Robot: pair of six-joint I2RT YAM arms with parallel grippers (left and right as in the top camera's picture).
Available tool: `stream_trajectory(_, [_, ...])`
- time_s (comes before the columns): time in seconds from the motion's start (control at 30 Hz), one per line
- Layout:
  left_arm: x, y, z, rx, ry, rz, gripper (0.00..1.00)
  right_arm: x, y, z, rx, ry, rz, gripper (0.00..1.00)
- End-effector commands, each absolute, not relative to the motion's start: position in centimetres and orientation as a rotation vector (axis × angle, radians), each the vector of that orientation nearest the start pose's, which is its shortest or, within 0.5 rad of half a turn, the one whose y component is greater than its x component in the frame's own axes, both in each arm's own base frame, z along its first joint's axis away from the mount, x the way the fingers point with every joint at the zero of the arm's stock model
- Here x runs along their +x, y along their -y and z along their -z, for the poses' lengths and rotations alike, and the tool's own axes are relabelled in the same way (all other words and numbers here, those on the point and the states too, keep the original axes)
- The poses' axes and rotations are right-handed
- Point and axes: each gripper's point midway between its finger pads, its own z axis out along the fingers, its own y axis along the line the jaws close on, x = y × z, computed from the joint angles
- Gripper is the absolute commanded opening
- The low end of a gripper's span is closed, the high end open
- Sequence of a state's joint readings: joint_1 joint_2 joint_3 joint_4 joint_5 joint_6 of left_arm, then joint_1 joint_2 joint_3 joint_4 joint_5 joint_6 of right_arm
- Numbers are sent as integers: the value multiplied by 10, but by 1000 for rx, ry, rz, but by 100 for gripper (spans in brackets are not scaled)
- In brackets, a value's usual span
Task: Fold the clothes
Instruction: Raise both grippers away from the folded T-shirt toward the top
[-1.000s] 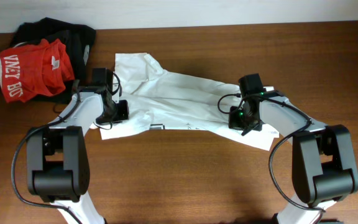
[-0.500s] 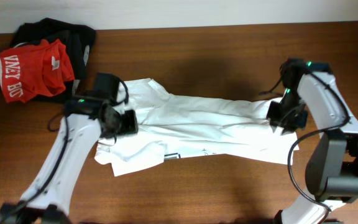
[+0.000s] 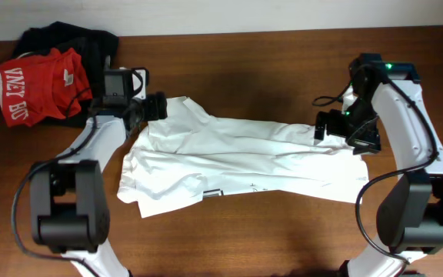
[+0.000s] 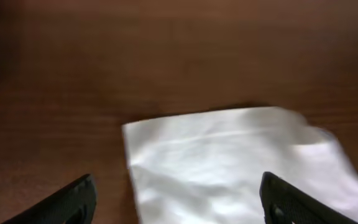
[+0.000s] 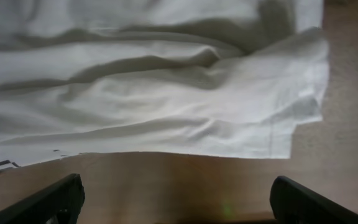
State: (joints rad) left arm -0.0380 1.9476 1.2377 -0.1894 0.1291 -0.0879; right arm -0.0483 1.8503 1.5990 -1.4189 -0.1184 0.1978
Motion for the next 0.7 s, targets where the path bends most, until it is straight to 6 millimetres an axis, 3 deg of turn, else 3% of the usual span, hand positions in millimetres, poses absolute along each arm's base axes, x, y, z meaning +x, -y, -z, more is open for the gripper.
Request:
stream_trajectory(0.0, [493,19,-23,-36,-2523,48,79,326,-24,-127,302,-3200,-200,99])
stream_trajectory(0.03, [492,18,-16,-37,-2536,44,74,327,-29,-127,283,-3196,-200,99])
stream_trajectory(0.17, [489,18,2,-37,-2572,42,72,330,-37,-127,258,-3184,-199,99])
stream_trajectory(0.27, [486,18,13,-27,-2596,38,55,333,-35,-126,255,-3173,-184,99])
stream_trajectory(0.3, [484,19,18,-15,-2609,35,47,334,-35,-126,254,-3169,-184,99])
stream_trajectory(0.33, [483,20,22,-12,-2616,36,18,335,-35,-126,252,-3165,-185,99])
stream_trajectory(0.37, [483,21,24,-10,-2619,36,0,338,-35,-126,233,-3154,-184,99])
stream_trajectory(0.47, [485,21,21,-11,-2614,32,0,359,-18,-126,304,-3061,-115,99])
stream_trajectory(0.53, [481,23,10,-39,-2624,48,0,379,6,-129,385,-2969,-121,99])
stream_trajectory(0.6, [485,26,-20,-52,-2571,59,0,392,30,-132,430,-2901,-161,99])
stream_trajectory(0.67, [491,26,-51,-50,-2504,64,0,396,42,-133,478,-2871,-196,99])
